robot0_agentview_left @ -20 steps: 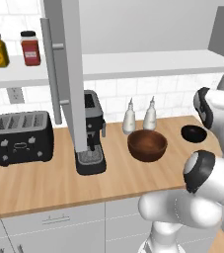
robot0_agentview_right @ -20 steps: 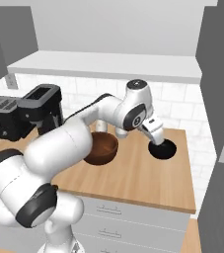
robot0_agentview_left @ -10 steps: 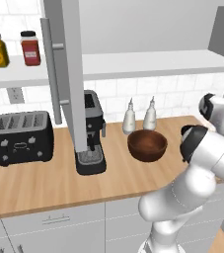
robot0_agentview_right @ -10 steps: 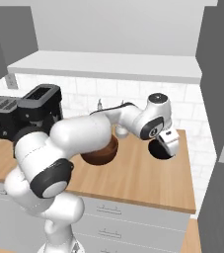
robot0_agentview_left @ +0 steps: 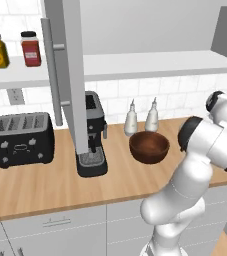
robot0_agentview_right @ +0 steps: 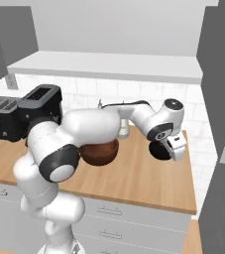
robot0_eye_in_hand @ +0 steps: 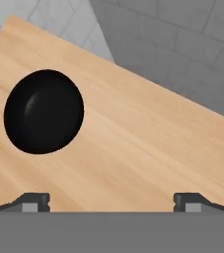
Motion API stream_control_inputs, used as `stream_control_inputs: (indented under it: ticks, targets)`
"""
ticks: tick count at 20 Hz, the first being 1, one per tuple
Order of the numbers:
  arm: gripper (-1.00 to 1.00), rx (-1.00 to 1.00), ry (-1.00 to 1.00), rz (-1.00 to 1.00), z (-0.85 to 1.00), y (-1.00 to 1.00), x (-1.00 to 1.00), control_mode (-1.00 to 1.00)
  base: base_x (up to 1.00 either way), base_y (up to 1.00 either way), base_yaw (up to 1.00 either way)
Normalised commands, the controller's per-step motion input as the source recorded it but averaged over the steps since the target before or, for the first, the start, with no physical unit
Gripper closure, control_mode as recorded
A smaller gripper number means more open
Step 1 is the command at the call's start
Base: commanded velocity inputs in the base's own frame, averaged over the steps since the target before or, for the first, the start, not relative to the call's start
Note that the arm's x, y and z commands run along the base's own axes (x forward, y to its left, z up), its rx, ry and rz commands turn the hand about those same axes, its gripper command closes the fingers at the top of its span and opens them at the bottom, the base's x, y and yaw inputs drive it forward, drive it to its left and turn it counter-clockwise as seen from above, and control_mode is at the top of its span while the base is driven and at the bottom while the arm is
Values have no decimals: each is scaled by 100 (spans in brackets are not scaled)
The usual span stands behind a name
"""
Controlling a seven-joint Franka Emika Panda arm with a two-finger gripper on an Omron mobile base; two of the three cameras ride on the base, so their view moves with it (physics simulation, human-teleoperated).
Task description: Pick up the bowls on the counter and stack them on top of one another in the open cabinet. Place the smaller bowl on top of the larger bowl.
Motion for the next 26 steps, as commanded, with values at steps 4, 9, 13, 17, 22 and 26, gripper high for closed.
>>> stream_control_inputs:
  ticks: [4,9,13,17,22,26]
  targets:
    - [-100,5,0,0,-45,14,34,-100,0,0,0]
    - [-100,8,0,0,-43,3,24,-100,0,0,0]
    - [-100,0,0,0,-32,0,28,-100,0,0,0]
    - [-100,0,0,0,-35,0,39,-100,0,0,0]
    - [-100,0,0,0,-31,0,34,-100,0,0,0]
    - [-100,0,0,0,-22,0,37,-100,0,0,0]
